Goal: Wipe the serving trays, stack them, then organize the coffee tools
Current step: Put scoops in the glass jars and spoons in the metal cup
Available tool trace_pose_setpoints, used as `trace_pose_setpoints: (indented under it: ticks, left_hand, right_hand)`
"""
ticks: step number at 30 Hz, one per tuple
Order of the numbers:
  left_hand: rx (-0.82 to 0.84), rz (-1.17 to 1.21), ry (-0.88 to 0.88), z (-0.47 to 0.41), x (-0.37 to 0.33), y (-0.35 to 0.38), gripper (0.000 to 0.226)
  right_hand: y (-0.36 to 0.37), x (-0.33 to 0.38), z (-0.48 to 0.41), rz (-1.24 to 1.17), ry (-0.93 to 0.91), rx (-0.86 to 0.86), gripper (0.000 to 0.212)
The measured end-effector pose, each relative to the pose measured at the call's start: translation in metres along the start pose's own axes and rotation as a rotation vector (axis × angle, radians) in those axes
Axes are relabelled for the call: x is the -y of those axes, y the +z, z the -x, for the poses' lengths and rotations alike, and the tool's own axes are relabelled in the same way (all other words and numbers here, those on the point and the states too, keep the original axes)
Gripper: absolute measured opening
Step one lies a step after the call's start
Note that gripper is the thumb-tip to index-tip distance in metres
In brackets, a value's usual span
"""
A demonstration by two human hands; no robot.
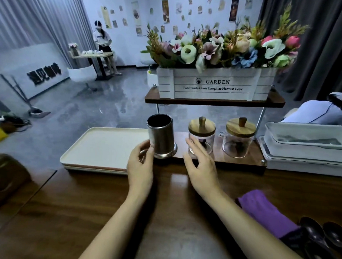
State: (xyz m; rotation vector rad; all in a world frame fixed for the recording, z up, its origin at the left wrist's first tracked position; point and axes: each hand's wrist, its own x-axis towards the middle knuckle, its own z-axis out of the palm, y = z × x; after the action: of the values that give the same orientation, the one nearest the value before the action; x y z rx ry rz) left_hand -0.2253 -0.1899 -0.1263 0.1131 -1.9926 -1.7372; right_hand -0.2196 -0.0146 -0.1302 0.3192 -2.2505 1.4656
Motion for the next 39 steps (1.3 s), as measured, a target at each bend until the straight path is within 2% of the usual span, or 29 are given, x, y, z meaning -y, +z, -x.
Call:
trace_pose_setpoints:
  ticks: [3, 6, 8, 14, 19, 26, 31, 36, 39]
  left_hand:
    - [0.015, -0.047, -0.004, -0.021, 0.002, -0.007, 0.046]
    - [0.126, -0.078, -0.046, -0.041, 0.009, -0.005, 0.071]
    - [0.216, -0.100, -0.054, -0.053, 0.016, -0.003, 0.078]
    - [0.372, -0.089, -0.071, -0.082, 0.029, 0.001, 0.076]
    - [0.361, -0.060, -0.035, -0.081, 0.021, -0.007, 0.070]
    - [0.353, 0.019, -0.026, -0.015, 0.000, -0.026, 0.072]
    - [0.440, -0.013, -0.045, 0.058, -0.003, -0.023, 0.086]
    - [0.467, 0.002, -0.038, 0.133, -0.015, -0.009, 0.083]
    - [0.490, 0.017, -0.030, 0.180, -0.026, 0.000, 0.090]
  right_hand:
    - [0.026, 0.003, -0.015, -0.133, 0.115, 0.081, 0.050]
    - [0.043, 0.003, -0.037, -0.249, 0.281, 0.129, 0.056]
    - [0.052, 0.002, -0.052, -0.252, 0.318, 0.140, 0.061]
    - [0.061, -0.006, -0.077, -0.285, 0.362, 0.133, 0.072]
    - [0.060, 0.000, -0.075, -0.337, 0.316, 0.142, 0.039]
    - [0.022, 0.023, -0.014, -0.348, 0.255, 0.119, 0.055]
    - [-0.031, 0.032, 0.054, -0.312, 0.249, 0.079, 0.056]
    - [-0.079, 0.029, 0.115, -0.343, 0.283, 0.075, 0.056]
    - [-0.109, 0.030, 0.154, -0.350, 0.297, 0.048, 0.060]
